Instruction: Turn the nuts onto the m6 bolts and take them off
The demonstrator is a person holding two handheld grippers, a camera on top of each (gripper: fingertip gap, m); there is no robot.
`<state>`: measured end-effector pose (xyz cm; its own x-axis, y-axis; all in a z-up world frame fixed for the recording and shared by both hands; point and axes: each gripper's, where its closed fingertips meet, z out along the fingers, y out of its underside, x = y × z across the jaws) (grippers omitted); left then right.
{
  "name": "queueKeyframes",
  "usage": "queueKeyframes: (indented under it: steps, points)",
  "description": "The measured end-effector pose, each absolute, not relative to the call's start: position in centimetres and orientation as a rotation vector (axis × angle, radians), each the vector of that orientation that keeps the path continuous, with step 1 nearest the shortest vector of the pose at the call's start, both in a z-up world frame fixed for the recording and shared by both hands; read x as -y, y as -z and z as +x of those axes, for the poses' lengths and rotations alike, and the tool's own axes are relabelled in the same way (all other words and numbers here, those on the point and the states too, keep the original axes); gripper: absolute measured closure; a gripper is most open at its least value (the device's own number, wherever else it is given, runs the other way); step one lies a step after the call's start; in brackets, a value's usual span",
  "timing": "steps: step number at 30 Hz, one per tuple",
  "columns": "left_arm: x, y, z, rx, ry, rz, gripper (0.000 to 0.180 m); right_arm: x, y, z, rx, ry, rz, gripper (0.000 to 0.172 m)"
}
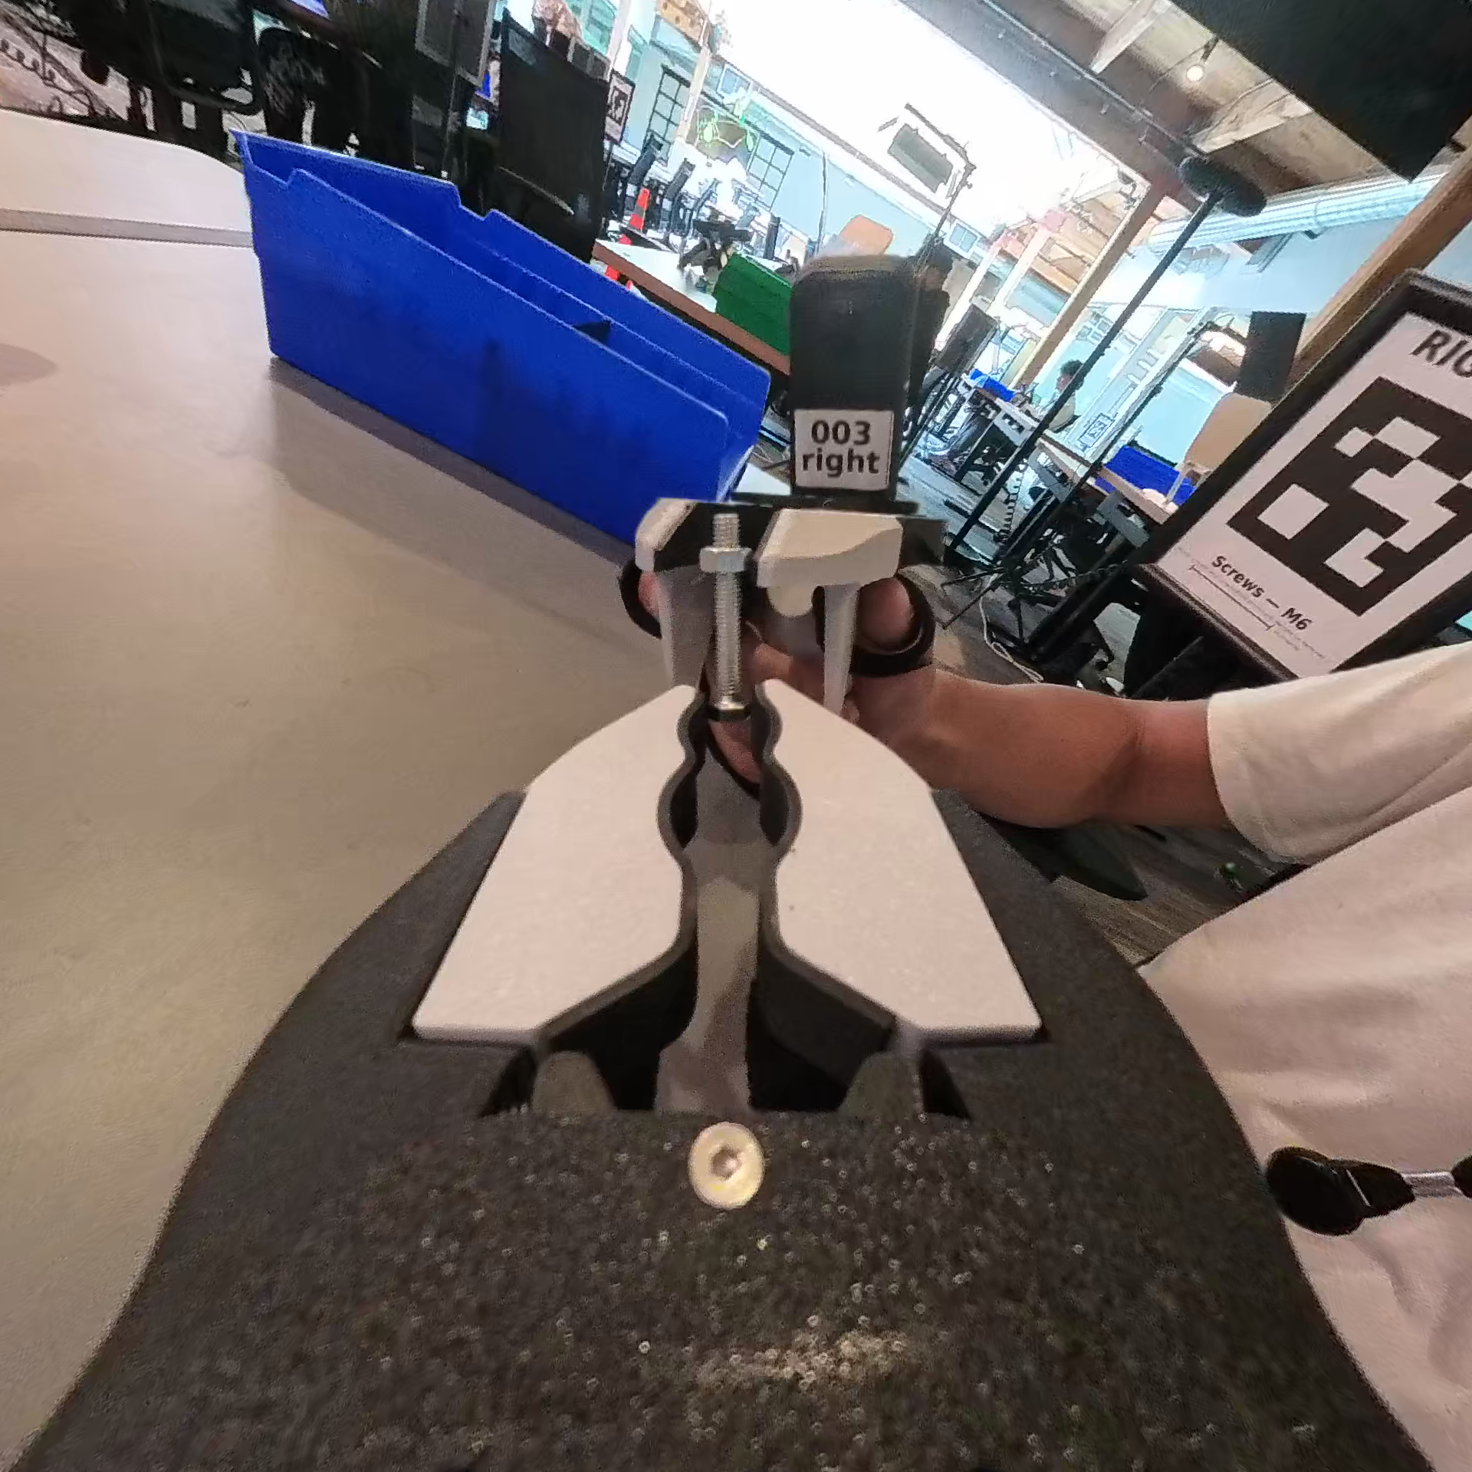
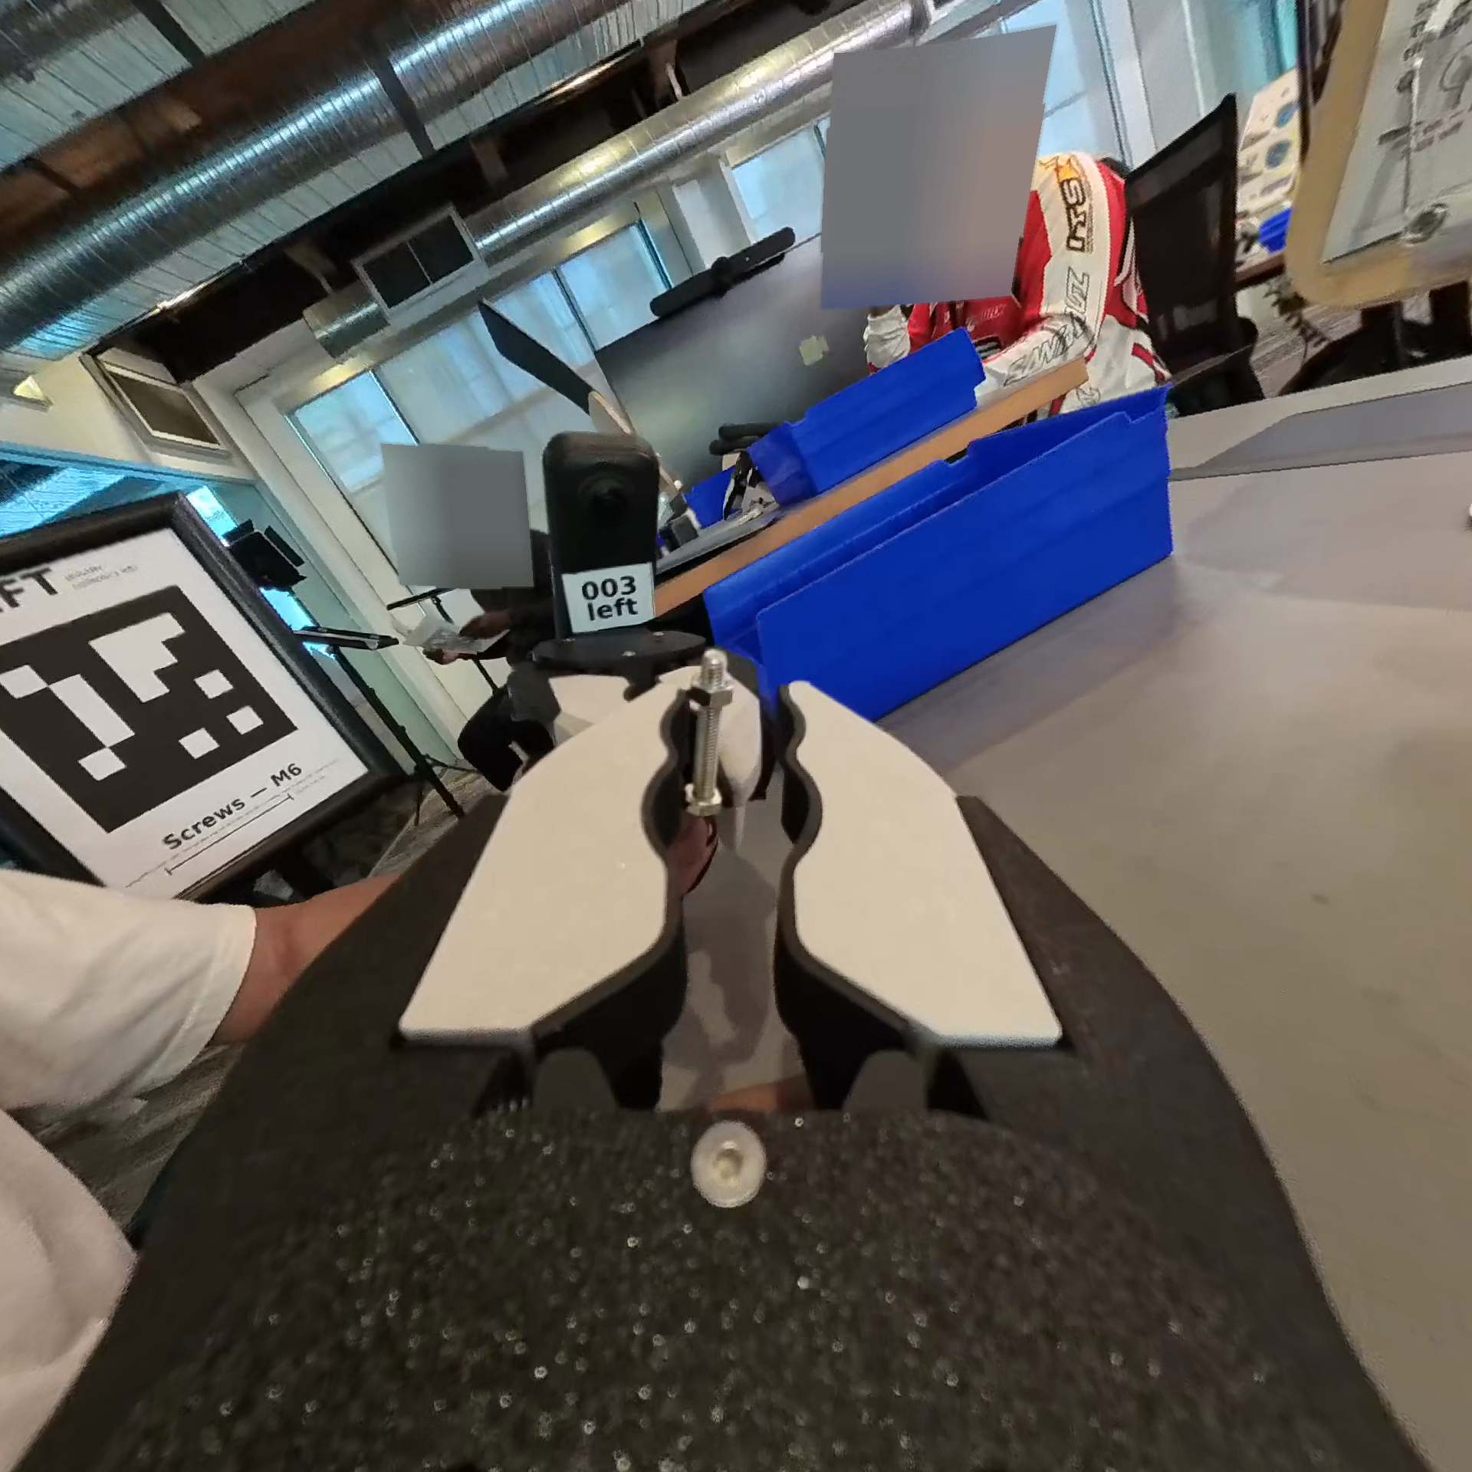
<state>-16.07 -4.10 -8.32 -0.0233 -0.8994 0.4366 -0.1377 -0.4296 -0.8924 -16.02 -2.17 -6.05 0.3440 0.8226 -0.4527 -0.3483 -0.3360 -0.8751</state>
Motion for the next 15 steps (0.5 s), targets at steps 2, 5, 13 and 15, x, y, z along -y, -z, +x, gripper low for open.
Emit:
queueKeyframes:
  steps: [2, 5, 13, 15]
  points:
    - [4.1, 8.5, -15.9, -1.109, 1.515, -1.611, 0.171, 2.2, 6.2, -15.9, 0.460, -1.283, -1.466, 0.152]
    - [4.2, 8.8, -15.5, -1.116, 1.532, -1.612, 0.171, 2.1, 6.7, -15.9, 0.474, -1.278, -1.488, 0.152]
    - [4.8, 8.8, -15.2, -1.129, 1.585, -1.585, 0.170, 3.1, 6.3, -16.2, 0.539, -1.311, -1.466, 0.162]
    - [5.0, 8.7, -15.1, -1.125, 1.594, -1.575, 0.170, 3.2, 6.3, -16.3, 0.541, -1.329, -1.467, 0.162]
